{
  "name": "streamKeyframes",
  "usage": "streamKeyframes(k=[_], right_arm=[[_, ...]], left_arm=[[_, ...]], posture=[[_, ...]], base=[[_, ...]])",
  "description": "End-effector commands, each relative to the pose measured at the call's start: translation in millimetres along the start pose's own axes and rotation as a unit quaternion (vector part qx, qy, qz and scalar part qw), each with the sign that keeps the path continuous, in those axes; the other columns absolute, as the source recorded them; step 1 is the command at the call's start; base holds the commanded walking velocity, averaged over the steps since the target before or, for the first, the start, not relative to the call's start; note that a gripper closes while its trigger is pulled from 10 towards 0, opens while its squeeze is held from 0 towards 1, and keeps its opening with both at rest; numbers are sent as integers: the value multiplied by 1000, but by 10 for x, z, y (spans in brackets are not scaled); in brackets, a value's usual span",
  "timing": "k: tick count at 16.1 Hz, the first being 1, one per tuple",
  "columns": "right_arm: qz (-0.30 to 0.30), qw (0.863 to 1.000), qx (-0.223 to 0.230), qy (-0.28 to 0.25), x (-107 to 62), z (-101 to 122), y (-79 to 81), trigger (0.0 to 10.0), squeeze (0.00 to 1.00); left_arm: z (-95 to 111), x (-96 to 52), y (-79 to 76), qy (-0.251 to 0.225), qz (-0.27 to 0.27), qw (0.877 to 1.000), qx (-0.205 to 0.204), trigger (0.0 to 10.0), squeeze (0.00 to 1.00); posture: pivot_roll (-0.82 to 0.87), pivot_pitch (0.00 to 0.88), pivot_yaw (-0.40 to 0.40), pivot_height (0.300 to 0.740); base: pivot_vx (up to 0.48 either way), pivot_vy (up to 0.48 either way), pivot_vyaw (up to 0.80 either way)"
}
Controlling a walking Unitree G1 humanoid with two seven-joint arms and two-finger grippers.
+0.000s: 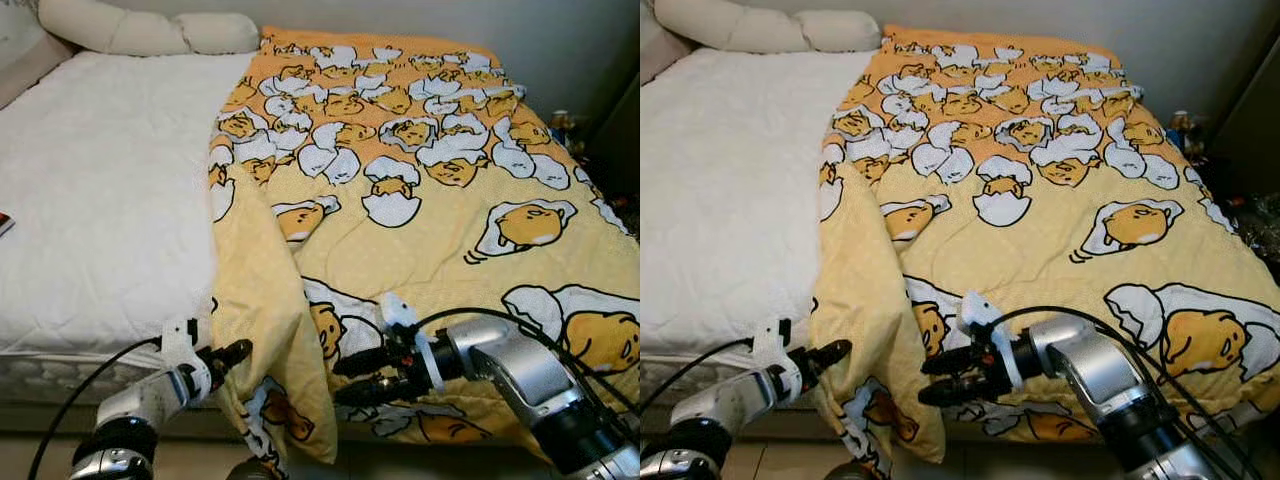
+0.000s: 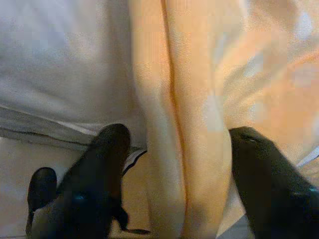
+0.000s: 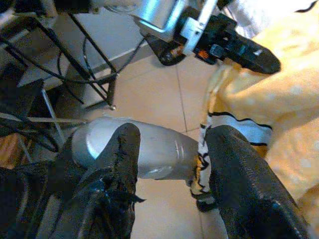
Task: Clean up the room
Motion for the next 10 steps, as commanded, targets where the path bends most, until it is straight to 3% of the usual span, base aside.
streamKeyframes(k=[1,10], right_arm=[[0,1000,-7,-2,-53,6,-12,10000,0],[-13,1000,-9,-4,-75,10,-69,10000,0]], left_arm=[[-2,25,-25,5,-1,1000,6,0,0],[27,-5,42,9,2,1000,23,0,0]], posture=[[41,0,29,740],[47,0,28,740]], base=[[0,0,0],[0,0,0]])
Point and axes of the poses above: a point about 5 cm out from each wrist's last joint towards the gripper, its own x axis pointing out of the wrist towards the gripper, its own z axis along the axis of the wrist's last joint, y = z × x, the point moved 3 cm from there along x, pointing out of the wrist towards the gripper, and after that the axes turned 12 degrees about -x, right-handed, at the moved point
